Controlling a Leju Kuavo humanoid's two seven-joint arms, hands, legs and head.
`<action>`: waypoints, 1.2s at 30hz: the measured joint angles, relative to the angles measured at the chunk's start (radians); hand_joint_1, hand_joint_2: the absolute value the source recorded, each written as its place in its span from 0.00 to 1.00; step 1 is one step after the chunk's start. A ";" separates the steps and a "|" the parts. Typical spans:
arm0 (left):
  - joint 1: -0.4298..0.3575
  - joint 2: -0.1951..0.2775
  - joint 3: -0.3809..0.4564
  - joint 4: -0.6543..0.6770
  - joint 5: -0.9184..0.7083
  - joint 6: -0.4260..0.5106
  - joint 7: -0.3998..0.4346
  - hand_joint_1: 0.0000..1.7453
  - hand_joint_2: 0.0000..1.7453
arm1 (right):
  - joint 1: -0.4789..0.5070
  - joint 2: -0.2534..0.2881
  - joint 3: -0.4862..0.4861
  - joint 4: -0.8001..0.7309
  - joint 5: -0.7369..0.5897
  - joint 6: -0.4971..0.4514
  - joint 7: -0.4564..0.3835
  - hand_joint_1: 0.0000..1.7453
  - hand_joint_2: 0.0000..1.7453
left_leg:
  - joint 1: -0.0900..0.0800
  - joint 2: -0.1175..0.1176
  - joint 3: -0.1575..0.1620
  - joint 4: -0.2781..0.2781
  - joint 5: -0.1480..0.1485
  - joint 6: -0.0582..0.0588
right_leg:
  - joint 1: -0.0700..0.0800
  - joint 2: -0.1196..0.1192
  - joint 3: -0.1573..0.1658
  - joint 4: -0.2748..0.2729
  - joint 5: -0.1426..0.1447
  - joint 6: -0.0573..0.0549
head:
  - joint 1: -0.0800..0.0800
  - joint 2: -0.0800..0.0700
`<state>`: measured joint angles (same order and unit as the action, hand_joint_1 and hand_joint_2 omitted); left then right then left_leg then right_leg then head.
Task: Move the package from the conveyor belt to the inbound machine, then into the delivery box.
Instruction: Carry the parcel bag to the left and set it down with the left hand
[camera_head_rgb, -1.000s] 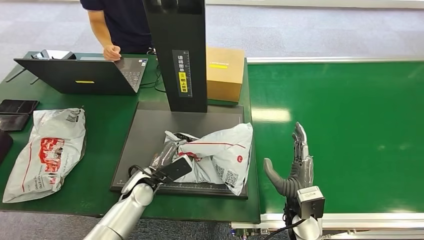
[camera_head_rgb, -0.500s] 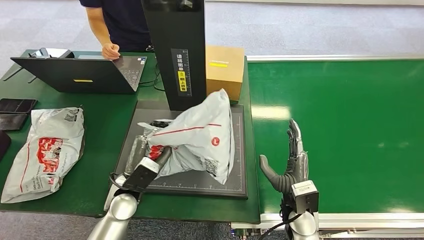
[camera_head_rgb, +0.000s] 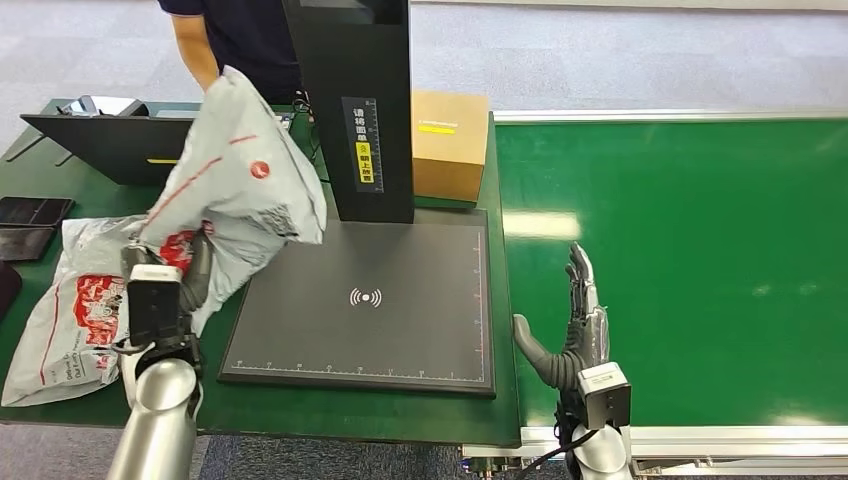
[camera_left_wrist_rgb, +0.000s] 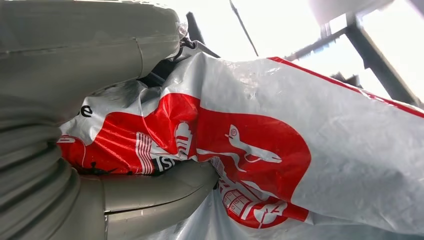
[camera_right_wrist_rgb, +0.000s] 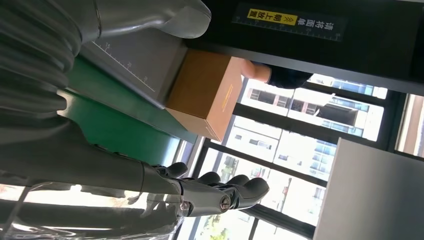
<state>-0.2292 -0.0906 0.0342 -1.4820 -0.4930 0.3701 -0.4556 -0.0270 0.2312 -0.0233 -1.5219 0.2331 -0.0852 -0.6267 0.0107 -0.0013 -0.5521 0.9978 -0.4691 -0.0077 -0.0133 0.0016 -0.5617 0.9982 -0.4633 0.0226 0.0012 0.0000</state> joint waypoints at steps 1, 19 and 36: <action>-0.016 0.008 0.024 0.004 -0.001 0.020 0.006 1.00 1.00 | 0.000 0.000 0.001 0.003 -0.001 0.000 -0.003 0.00 1.00 | 0.000 0.000 0.000 0.000 0.000 0.000 | 0.000 0.000 0.000 0.000 0.000 0.000 | 0.000 0.000; -0.401 0.283 0.408 0.530 -0.386 0.321 0.185 1.00 1.00 | 0.001 0.007 0.024 0.019 -0.011 0.000 -0.010 0.00 1.00 | 0.001 0.001 -0.001 0.000 0.001 -0.001 | 0.000 0.002 -0.002 0.002 0.000 -0.001 | 0.000 0.000; -0.585 0.456 0.637 0.878 -0.723 0.308 0.357 0.00 1.00 | -0.003 0.007 0.065 0.028 -0.012 -0.037 -0.001 0.00 1.00 | 0.001 0.001 -0.002 0.000 0.001 -0.001 | 0.000 0.002 -0.003 0.002 0.000 -0.001 | 0.000 0.000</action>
<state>-0.8145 0.3652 0.6712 -0.6040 -1.2161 0.6779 -0.0981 -0.0302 0.2378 0.0415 -1.4940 0.2208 -0.1226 -0.6272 0.0118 -0.0003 -0.5540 0.9980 -0.4680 -0.0091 -0.0131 0.0032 -0.5649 1.0002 -0.4629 0.0220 0.0011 0.0000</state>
